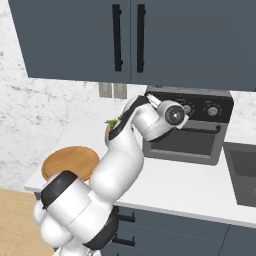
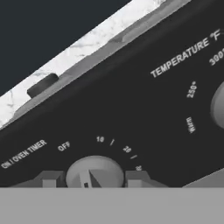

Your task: Pick up the kebab skewer and baguette bread, and place them inside the toaster oven. Close the toaster oven door and start by setting the timer.

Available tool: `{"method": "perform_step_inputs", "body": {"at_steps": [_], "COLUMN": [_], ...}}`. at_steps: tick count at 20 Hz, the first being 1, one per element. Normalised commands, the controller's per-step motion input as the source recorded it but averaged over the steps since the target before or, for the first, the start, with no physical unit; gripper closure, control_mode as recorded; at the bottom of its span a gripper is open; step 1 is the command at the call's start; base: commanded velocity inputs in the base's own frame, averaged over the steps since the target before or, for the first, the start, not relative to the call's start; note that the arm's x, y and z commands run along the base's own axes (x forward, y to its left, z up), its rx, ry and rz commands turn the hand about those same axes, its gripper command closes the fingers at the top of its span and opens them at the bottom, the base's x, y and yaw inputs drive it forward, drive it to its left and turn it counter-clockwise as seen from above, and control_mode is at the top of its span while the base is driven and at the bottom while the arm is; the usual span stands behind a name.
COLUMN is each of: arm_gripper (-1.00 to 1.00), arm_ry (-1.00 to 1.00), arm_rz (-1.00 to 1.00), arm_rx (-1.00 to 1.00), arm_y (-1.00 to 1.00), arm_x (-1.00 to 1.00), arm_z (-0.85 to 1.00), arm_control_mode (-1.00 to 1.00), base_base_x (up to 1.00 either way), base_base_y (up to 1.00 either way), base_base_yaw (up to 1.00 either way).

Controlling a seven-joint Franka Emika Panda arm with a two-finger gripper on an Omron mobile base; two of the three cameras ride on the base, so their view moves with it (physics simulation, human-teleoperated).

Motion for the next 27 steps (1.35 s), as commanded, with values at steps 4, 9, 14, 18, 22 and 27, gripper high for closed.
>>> {"method": "perform_step_inputs", "body": {"at_steps": [4,9,14,18,22,27], "arm_gripper": [1.0,1.0,1.0,1.0,1.0,1.0], "arm_ry": [-0.24,-0.3,-0.36,-0.38,-0.32,-0.22], "arm_rz": [-0.4,-0.41,-0.4,-0.39,-0.37,-0.34], "arm_rx": [0.12,0.12,0.11,0.09,0.08,0.12], "arm_y": [0.18,0.3,0.41,0.44,0.31,0.09], "arm_x": [-0.07,-0.02,0.0,0.0,0.0,0.0], "arm_z": [-0.16,-0.32,-0.41,-0.33,-0.08,-0.03], "arm_control_mode": [-1.0,-1.0,-1.0,-1.0,-1.0,-1.0], "base_base_x": [0.0,0.0,0.0,0.0,0.0,0.0], "base_base_y": [0.0,0.0,0.0,0.0,0.0,0.0], "base_base_yaw": [0.0,0.0,0.0,0.0,0.0,0.0]}}
